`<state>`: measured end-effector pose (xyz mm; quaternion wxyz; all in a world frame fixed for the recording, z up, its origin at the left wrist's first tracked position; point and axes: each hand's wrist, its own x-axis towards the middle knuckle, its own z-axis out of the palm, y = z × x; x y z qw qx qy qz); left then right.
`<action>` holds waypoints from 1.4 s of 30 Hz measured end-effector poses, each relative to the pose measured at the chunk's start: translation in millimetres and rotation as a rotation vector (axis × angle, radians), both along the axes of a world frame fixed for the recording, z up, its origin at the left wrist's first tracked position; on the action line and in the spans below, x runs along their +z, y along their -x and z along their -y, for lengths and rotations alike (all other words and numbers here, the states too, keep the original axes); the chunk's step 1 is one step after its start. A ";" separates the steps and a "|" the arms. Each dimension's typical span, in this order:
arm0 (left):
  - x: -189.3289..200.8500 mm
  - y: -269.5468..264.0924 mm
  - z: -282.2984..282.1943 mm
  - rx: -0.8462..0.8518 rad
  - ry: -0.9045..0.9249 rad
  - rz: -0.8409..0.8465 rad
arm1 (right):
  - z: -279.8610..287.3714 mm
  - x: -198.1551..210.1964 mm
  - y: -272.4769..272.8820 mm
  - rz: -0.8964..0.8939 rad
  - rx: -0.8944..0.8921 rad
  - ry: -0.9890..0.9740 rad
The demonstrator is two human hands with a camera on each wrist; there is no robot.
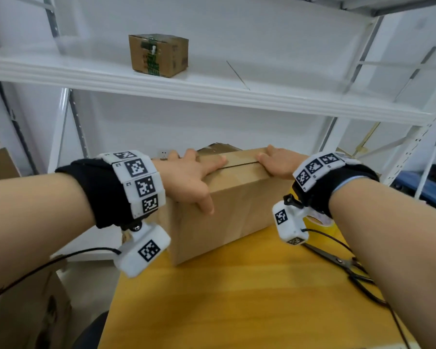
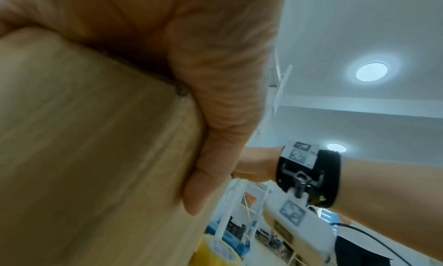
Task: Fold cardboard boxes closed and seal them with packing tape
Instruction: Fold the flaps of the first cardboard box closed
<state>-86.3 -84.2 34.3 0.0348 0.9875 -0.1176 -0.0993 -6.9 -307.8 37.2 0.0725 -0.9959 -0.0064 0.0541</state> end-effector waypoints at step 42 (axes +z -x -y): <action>-5.3 -44.4 -8.4 0.042 -0.188 0.079 | -94.5 -18.2 -32.3 -0.057 0.283 0.142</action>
